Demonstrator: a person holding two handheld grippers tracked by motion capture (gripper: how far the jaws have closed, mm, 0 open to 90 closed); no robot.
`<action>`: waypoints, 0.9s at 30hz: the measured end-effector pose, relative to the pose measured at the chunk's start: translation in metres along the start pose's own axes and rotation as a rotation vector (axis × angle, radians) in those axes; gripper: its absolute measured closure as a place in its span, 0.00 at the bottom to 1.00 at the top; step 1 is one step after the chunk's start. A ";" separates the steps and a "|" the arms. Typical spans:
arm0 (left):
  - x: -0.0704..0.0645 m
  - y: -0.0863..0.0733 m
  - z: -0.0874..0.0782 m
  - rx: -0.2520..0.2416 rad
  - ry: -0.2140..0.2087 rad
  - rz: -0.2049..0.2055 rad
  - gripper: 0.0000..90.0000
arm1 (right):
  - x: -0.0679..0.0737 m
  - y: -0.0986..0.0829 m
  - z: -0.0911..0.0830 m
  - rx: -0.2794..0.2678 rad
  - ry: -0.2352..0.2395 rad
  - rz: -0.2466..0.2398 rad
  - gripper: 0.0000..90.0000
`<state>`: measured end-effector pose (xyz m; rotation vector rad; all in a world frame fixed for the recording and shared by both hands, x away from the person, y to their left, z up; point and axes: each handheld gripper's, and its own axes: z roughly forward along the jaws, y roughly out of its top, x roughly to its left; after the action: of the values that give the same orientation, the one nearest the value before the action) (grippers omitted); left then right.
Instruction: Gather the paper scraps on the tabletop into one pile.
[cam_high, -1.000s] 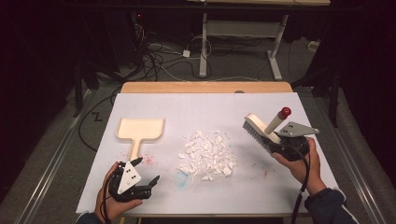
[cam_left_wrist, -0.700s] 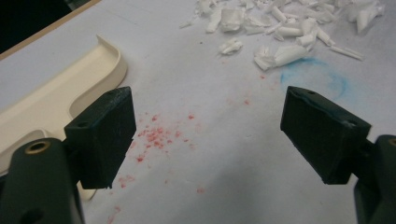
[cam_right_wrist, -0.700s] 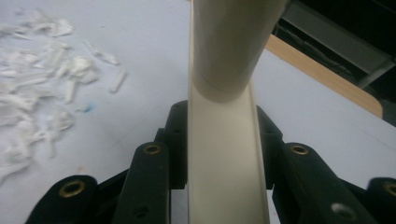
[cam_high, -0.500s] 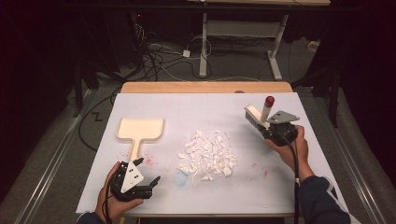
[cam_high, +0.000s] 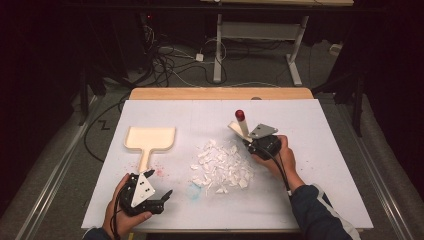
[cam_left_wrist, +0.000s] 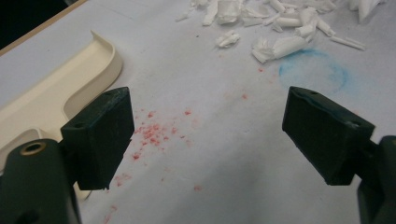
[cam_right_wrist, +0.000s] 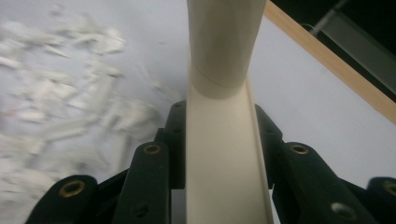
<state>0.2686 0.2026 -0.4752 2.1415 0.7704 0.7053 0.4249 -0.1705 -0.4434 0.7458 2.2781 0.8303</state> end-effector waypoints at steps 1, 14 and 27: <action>0.000 0.000 0.000 0.003 0.001 0.002 0.18 | 0.005 0.002 0.000 -0.005 0.019 -0.010 0.75; 0.000 -0.001 -0.003 -0.001 -0.003 0.003 0.18 | 0.046 0.001 -0.045 -0.053 0.280 -0.142 0.75; 0.000 0.000 -0.001 0.000 -0.007 0.001 0.18 | 0.016 0.028 -0.052 -0.141 0.186 -0.108 0.75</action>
<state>0.2680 0.2027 -0.4748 2.1430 0.7656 0.6978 0.3864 -0.1605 -0.3962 0.4951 2.3683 1.0334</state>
